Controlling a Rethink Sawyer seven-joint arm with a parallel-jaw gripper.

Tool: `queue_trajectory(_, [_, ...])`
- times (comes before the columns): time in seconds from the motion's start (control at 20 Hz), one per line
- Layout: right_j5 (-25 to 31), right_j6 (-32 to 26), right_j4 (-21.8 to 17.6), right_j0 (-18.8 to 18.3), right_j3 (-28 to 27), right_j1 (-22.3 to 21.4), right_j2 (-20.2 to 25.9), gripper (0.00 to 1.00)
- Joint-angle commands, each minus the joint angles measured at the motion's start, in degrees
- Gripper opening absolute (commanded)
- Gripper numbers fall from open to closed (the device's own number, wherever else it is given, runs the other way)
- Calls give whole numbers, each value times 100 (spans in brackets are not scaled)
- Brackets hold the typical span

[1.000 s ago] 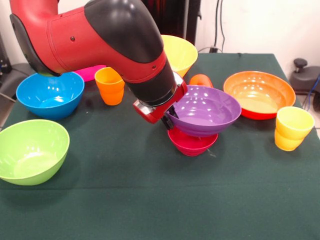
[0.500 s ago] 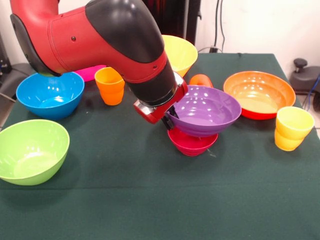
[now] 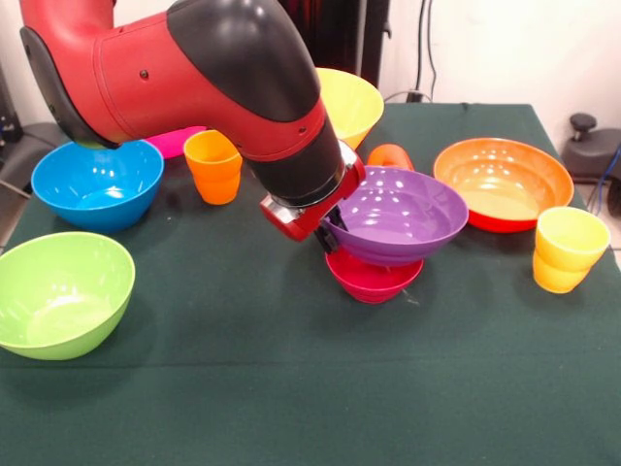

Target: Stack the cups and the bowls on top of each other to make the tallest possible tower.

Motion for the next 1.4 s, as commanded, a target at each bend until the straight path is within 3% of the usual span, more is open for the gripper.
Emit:
queue_trajectory(0.05, [-275,-1070,-497,24,-443,103,56,0])
queue_trajectory(0.9, [-153,-1308,-674,0,-664,218,98,0])
queue_trajectory(1.4, [-380,-1077,-746,51,-512,240,42,0])
